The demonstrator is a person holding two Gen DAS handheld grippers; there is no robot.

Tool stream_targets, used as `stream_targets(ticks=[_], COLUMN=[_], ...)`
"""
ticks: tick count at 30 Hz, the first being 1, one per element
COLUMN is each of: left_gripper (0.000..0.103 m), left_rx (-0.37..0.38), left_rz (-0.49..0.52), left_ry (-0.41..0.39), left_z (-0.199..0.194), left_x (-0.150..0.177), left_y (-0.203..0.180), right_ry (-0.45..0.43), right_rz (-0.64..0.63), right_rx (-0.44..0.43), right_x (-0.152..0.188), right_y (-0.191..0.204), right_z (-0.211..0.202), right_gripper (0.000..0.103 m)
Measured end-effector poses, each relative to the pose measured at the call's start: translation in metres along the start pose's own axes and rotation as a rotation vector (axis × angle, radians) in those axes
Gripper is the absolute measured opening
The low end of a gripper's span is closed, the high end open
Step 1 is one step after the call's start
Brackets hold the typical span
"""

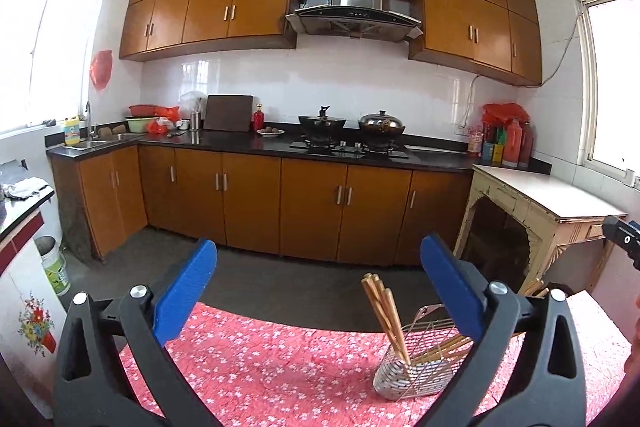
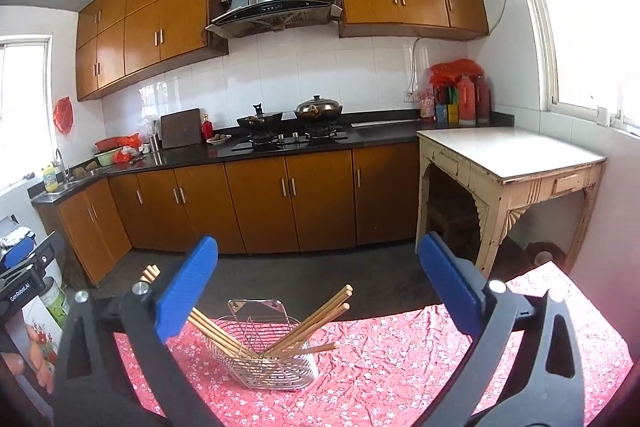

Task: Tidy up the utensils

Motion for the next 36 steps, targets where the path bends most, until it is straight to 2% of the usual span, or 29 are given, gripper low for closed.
stream_targets(ticks=[2, 5, 7, 12, 17, 20, 24, 30, 36], left_gripper=[0.101, 0.101, 0.101, 0.101, 0.101, 0.101, 0.101, 0.101, 0.101], left_rx=[0.003, -0.005, 0.015, 0.085, 0.062, 0.043, 0.075, 0.135, 0.194], left_rz=[0.009, 0.040, 0.052, 0.057, 0.118, 0.145, 0.144, 0.120, 0.082], left_ry=[-0.006, -0.030, -0.046, -0.054, -0.041, -0.077, -0.115, -0.077, -0.034], left_z=[-0.006, -0.018, -0.026, -0.050, -0.075, -0.093, -0.116, -0.131, -0.140], left_x=[0.001, 0.002, 0.004, 0.015, 0.042, 0.061, 0.089, 0.131, 0.172], left_y=[0.002, 0.003, 0.003, 0.010, 0.014, 0.014, 0.013, 0.007, 0.007], right_ry=[0.000, -0.017, -0.041, -0.099, -0.191, -0.235, -0.224, -0.195, -0.152], right_rz=[-0.022, -0.071, -0.092, -0.071, -0.054, -0.046, -0.073, -0.147, -0.166], right_rx=[0.028, 0.120, 0.163, 0.138, 0.108, 0.085, 0.065, 0.057, 0.046], right_x=[-0.001, -0.002, 0.000, 0.012, 0.038, 0.060, 0.094, 0.156, 0.203], right_y=[0.004, 0.010, 0.013, 0.010, 0.008, 0.007, 0.012, 0.028, 0.039], right_z=[-0.005, -0.014, -0.023, -0.050, -0.090, -0.112, -0.133, -0.155, -0.165], right_gripper=[0.099, 0.099, 0.099, 0.099, 0.099, 0.099, 0.099, 0.099, 0.099])
Point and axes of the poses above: each gripper's, at about its wrist camera, not at the fingertips, and z roughly the way its jaws point, y to its left, x to its underside, the point moved 5 cm from there along z, roughly the way its jaws point, and after that the axes turned 5 degrees about y, right-handed, at the moved point
